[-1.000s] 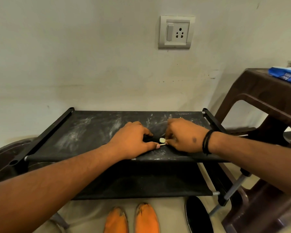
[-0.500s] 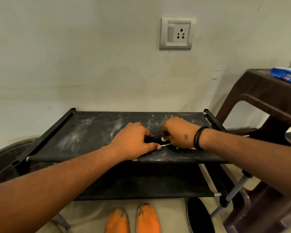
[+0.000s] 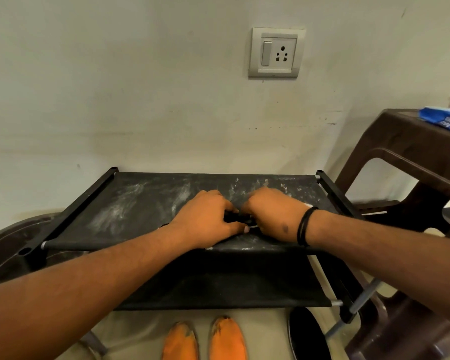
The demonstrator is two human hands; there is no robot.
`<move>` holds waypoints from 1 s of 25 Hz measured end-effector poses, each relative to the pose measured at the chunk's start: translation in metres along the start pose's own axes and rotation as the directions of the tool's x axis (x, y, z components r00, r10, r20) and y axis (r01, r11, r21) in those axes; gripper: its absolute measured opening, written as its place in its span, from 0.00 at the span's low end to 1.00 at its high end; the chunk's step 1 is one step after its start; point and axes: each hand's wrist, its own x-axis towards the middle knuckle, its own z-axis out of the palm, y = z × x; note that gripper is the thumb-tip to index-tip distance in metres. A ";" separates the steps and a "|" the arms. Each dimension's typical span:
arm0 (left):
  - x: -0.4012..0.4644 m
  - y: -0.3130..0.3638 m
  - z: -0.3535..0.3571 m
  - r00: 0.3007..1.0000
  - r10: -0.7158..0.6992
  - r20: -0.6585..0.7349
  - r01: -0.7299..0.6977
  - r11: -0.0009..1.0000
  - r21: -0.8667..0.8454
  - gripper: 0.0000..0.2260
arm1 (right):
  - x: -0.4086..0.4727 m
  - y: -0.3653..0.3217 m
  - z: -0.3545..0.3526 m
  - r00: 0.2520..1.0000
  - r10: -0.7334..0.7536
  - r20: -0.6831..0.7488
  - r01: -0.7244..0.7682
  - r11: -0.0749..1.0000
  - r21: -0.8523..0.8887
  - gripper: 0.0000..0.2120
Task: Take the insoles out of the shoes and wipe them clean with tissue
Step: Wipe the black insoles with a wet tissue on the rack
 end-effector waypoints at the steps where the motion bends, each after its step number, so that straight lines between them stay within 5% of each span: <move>1: 0.000 0.000 0.000 1.000 0.005 0.002 -0.005 1.000 -0.006 0.20 | 0.000 -0.006 0.000 0.999 -0.042 0.002 0.042 0.999 0.004 0.09; 6: -0.002 0.002 -0.003 1.000 0.001 0.000 -0.001 1.000 0.022 0.24 | 0.010 0.005 -0.004 0.995 0.099 0.003 -0.097 0.975 -0.200 0.09; 11: 0.000 0.003 -0.002 1.000 -0.024 -0.017 0.023 0.999 -0.037 0.14 | 0.007 -0.017 -0.008 0.995 0.000 0.100 0.000 1.000 0.006 0.03; 16: -0.004 0.006 -0.006 1.000 0.000 -0.028 0.000 1.000 0.008 0.21 | 0.016 0.017 -0.003 0.990 0.133 0.033 -0.134 0.991 0.019 0.06; 21: -0.002 0.003 -0.003 0.999 -0.006 -0.048 0.005 0.999 -0.034 0.19 | -0.001 -0.002 -0.002 0.997 0.000 0.080 -0.015 0.982 0.188 0.06; 25: -0.004 0.004 -0.004 0.999 0.000 -0.052 -0.001 1.000 -0.008 0.21 | 0.000 0.011 -0.003 0.997 0.072 0.024 -0.076 0.966 0.249 0.11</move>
